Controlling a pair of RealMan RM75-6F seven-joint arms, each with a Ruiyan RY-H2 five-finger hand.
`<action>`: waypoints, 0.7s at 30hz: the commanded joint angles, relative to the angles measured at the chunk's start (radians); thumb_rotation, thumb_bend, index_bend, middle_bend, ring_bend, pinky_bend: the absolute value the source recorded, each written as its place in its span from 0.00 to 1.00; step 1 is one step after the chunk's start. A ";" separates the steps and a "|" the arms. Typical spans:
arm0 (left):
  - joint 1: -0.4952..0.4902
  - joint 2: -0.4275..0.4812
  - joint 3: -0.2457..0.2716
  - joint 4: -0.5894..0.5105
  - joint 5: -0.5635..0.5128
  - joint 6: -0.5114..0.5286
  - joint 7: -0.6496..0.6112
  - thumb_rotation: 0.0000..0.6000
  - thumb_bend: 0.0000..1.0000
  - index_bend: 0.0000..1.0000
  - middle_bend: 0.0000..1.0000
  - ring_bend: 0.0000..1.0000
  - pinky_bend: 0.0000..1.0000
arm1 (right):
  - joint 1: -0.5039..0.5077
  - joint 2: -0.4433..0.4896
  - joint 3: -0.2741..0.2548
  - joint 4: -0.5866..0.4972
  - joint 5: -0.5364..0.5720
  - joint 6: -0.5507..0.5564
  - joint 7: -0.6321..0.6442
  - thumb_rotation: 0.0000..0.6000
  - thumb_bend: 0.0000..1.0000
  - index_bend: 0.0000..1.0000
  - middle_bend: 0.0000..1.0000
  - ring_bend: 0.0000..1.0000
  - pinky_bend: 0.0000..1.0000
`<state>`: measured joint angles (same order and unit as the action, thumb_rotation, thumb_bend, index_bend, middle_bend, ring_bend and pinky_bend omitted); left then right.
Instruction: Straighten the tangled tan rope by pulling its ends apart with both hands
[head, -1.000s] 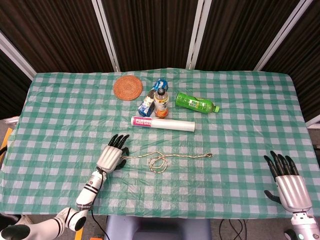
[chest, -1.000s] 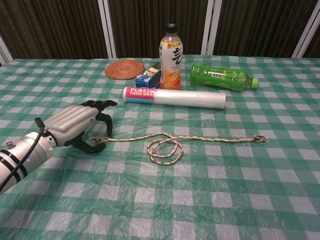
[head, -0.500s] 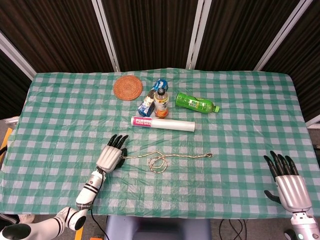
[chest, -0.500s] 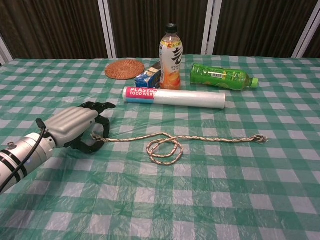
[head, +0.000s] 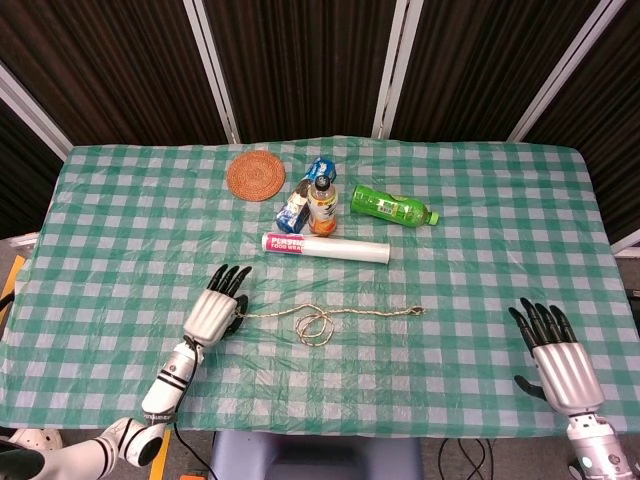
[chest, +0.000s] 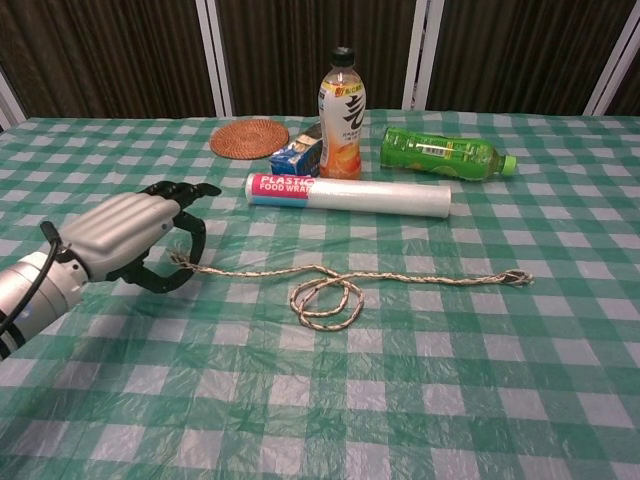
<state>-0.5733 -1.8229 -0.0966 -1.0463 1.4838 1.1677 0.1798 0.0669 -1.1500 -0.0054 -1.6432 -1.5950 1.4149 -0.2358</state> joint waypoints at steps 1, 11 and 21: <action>0.016 0.029 0.011 -0.033 0.009 0.025 0.013 1.00 0.41 0.60 0.05 0.00 0.04 | 0.048 -0.002 0.028 -0.006 0.016 -0.053 -0.013 1.00 0.20 0.14 0.00 0.00 0.00; 0.076 0.119 0.056 -0.121 0.042 0.105 0.028 1.00 0.41 0.60 0.04 0.00 0.04 | 0.262 -0.071 0.124 -0.015 0.113 -0.307 -0.167 1.00 0.28 0.39 0.00 0.00 0.00; 0.097 0.149 0.065 -0.149 0.040 0.110 0.021 1.00 0.41 0.60 0.04 0.00 0.04 | 0.404 -0.267 0.173 0.091 0.310 -0.434 -0.426 1.00 0.33 0.56 0.00 0.00 0.00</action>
<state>-0.4761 -1.6740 -0.0318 -1.1950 1.5232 1.2772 0.2012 0.4352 -1.3689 0.1517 -1.5918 -1.3327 1.0112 -0.6155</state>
